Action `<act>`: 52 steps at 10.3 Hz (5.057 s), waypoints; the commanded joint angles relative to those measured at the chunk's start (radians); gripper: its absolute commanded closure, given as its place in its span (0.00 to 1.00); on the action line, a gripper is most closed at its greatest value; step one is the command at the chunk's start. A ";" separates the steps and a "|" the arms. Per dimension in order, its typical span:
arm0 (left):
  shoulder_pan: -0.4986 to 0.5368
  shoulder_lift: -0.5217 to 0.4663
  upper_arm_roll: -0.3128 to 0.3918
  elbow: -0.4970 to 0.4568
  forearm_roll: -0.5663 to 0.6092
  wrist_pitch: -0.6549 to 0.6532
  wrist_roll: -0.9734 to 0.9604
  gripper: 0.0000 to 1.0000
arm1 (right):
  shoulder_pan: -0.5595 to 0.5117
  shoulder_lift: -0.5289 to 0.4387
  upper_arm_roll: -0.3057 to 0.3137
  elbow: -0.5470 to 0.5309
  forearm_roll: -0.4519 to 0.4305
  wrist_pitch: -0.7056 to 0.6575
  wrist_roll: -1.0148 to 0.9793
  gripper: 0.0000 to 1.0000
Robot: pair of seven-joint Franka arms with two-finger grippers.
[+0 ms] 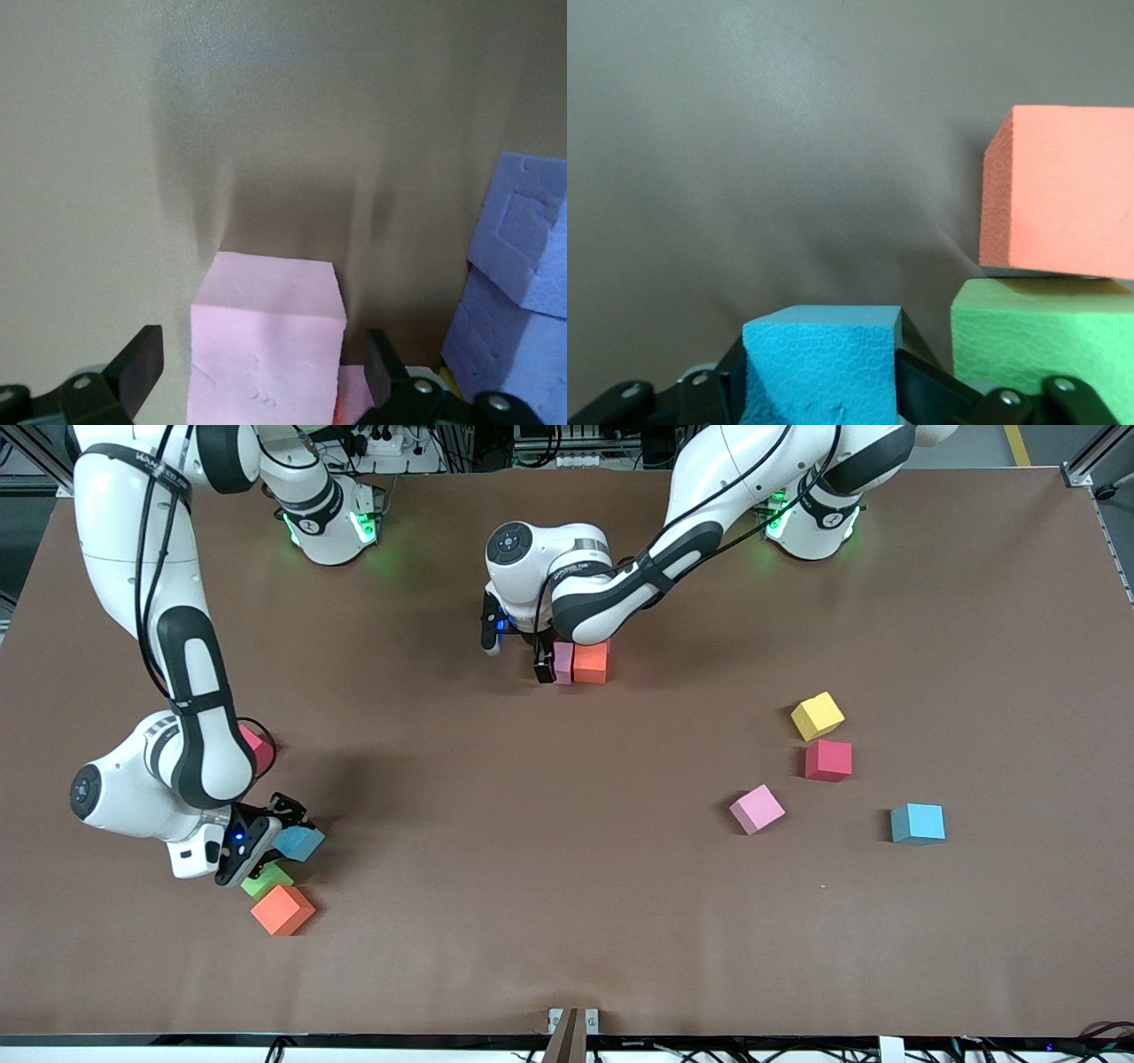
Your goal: Form number 2 with 11 blocks
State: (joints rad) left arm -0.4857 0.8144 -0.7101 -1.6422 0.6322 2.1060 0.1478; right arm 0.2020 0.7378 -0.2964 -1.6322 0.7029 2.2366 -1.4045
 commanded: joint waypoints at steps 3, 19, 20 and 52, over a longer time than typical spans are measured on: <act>0.018 -0.023 0.000 0.019 -0.089 0.002 0.003 0.00 | 0.011 0.002 0.013 0.026 -0.014 -0.096 0.143 0.80; 0.672 -0.405 -0.057 0.068 -0.166 -0.239 -0.004 0.00 | 0.348 -0.121 0.016 0.032 -0.172 -0.262 0.339 0.77; 0.720 -0.403 -0.057 0.073 -0.199 -0.257 -0.005 0.00 | 0.385 -0.123 0.017 0.020 -0.172 -0.267 0.302 0.77; 1.047 -0.149 -0.022 -0.202 -0.167 -0.130 -0.450 0.00 | 0.961 -0.367 0.011 -0.655 0.363 0.339 -0.077 0.81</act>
State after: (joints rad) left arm 0.5438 0.6540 -0.7223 -1.8392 0.4467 1.9645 -0.3059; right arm 1.1474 0.3535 -0.2825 -2.2926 1.0183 2.5561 -1.4583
